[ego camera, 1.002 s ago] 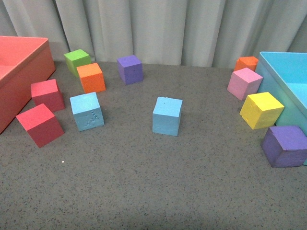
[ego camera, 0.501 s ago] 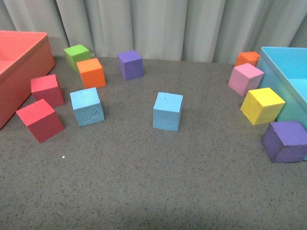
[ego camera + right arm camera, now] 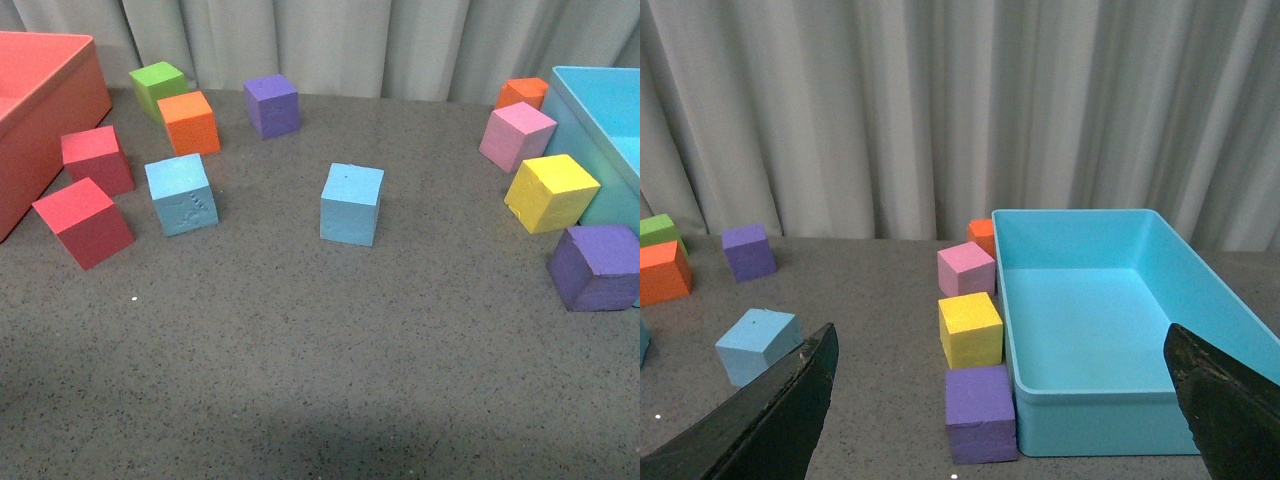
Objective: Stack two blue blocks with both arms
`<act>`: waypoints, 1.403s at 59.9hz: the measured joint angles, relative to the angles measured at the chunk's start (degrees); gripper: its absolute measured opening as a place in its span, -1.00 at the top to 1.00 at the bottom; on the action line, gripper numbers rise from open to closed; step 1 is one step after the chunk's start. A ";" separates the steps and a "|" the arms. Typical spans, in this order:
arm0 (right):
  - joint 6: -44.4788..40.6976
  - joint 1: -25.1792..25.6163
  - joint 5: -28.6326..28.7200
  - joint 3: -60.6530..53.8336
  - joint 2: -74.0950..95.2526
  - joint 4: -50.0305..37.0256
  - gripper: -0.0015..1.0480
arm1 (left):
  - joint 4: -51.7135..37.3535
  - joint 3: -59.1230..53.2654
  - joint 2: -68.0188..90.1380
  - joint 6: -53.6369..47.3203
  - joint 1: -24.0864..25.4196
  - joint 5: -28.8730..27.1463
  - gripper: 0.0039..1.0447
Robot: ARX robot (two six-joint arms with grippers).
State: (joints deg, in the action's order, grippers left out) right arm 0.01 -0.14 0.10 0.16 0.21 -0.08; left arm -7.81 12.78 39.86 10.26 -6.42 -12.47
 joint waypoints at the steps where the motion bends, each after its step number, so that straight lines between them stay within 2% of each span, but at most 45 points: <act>1: 0.00 0.00 -0.02 0.00 0.00 0.00 -0.81 | -1.70 1.22 3.17 0.28 -0.55 0.02 -0.88; 6: 0.00 0.00 0.00 0.00 0.00 0.00 -0.81 | -6.69 7.80 17.64 1.09 -3.30 0.48 -0.88; 12: 0.00 0.00 0.00 0.00 0.00 0.00 -0.81 | -7.19 15.41 31.45 3.17 -5.55 0.70 -0.88; 20: 0.00 0.00 0.00 0.00 0.00 0.00 -0.81 | -1.97 30.75 51.58 6.19 -7.74 -0.15 -0.88; 28: 0.00 0.00 0.00 0.00 0.00 0.00 -0.81 | 4.72 41.86 62.47 7.69 -8.35 -0.81 -0.88; 42: 0.00 0.00 0.00 0.00 0.00 0.00 -0.81 | 11.96 53.35 72.28 9.29 -8.24 -0.87 -0.88; 61: 0.00 0.00 0.00 0.00 0.00 0.00 -0.81 | 20.20 63.49 80.74 12.59 -8.15 -0.17 -0.88; 84: 0.00 0.00 0.00 0.00 0.00 0.00 -0.81 | 23.34 70.01 87.95 13.33 -7.15 -1.64 -0.88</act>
State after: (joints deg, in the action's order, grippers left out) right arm 0.01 -0.14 0.10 0.16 0.21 -0.08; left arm 15.53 82.78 127.81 23.59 -13.56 -14.11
